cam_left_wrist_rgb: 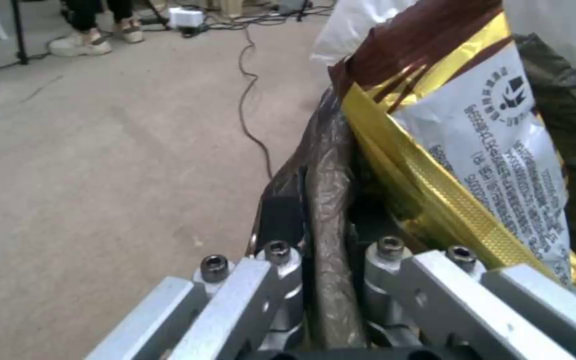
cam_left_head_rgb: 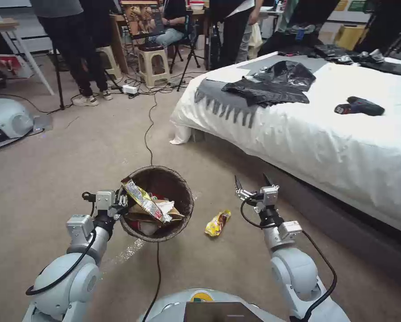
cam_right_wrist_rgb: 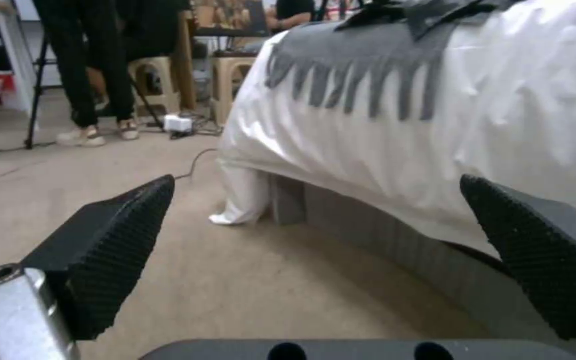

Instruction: Pick up the trash bin, then pick up the garbage from the floor and place it into the trash bin.

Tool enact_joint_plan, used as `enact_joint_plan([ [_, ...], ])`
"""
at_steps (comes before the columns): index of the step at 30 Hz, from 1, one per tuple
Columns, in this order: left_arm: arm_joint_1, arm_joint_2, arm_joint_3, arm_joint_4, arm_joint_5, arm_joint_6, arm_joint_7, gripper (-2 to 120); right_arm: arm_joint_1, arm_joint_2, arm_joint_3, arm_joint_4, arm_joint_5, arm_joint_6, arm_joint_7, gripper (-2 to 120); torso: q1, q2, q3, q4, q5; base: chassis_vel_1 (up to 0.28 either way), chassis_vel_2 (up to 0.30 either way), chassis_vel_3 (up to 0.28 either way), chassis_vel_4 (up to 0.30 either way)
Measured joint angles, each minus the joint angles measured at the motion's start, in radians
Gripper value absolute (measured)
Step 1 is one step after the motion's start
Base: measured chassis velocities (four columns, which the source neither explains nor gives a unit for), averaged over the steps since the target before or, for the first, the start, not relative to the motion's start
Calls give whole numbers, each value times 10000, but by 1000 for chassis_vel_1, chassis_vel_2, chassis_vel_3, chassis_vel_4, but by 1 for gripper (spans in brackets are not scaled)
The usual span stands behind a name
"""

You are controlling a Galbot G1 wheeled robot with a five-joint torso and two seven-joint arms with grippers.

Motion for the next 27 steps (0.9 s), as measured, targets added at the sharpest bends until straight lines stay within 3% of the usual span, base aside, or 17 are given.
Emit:
enact_joint_plan([
  [16,88,-9,-34,-70,55,-26,-166,5,216,-789,-153,-673,933,-1296,1109,100,0,0,0,-1,0,10,17,11,11],
  [27,115,-46,-17,-234,83,15,-231,5,1310,-1370,-1231,-1929,2588,-2281,2080,100,0,0,0,1,0,0,0,0,0],
])
